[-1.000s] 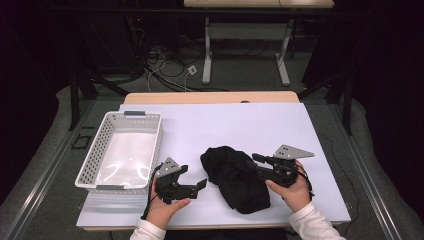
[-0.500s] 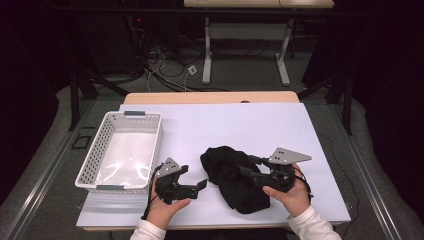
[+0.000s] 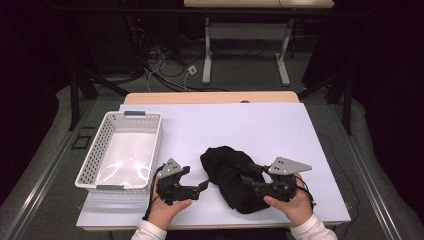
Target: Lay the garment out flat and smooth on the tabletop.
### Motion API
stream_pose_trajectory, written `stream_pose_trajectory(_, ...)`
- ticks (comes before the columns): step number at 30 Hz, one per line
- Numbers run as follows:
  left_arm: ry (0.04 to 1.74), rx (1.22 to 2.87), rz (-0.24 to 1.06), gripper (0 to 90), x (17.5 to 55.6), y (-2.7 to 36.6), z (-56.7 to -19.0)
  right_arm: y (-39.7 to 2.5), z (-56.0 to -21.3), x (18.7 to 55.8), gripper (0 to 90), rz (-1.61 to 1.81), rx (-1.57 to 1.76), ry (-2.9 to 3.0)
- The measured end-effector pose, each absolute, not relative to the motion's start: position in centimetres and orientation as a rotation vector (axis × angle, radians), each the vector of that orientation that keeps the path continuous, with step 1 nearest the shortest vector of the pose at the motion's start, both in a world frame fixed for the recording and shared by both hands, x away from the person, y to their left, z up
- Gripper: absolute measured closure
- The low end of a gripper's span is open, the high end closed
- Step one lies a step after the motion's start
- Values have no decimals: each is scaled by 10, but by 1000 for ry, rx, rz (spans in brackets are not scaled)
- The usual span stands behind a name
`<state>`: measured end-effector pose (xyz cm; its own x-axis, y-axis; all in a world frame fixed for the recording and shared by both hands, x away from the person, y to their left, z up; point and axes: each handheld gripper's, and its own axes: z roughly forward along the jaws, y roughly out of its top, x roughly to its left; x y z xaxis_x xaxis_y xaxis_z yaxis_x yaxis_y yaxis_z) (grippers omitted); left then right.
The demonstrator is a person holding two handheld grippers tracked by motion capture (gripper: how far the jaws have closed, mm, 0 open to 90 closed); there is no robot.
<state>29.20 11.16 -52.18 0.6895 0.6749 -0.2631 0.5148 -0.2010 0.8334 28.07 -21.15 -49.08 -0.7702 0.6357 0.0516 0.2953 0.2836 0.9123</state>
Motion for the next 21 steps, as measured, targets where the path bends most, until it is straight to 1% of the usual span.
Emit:
stream_pose_trajectory(6,920,1877,179,141,291,107,-524,-213,-495,280,487,1466,858,2238)
stream_pose_trajectory(17,923,1880,168,152,293,105,-528,-219,-509,292,497,1376,900,2224)
stream_pose_trajectory(20,920,1886,163,152,293,104,-529,-220,-514,294,520,1348,905,2229)
stream_pose_trajectory(21,921,1886,160,152,293,103,-530,-221,-515,295,539,1342,912,2230)
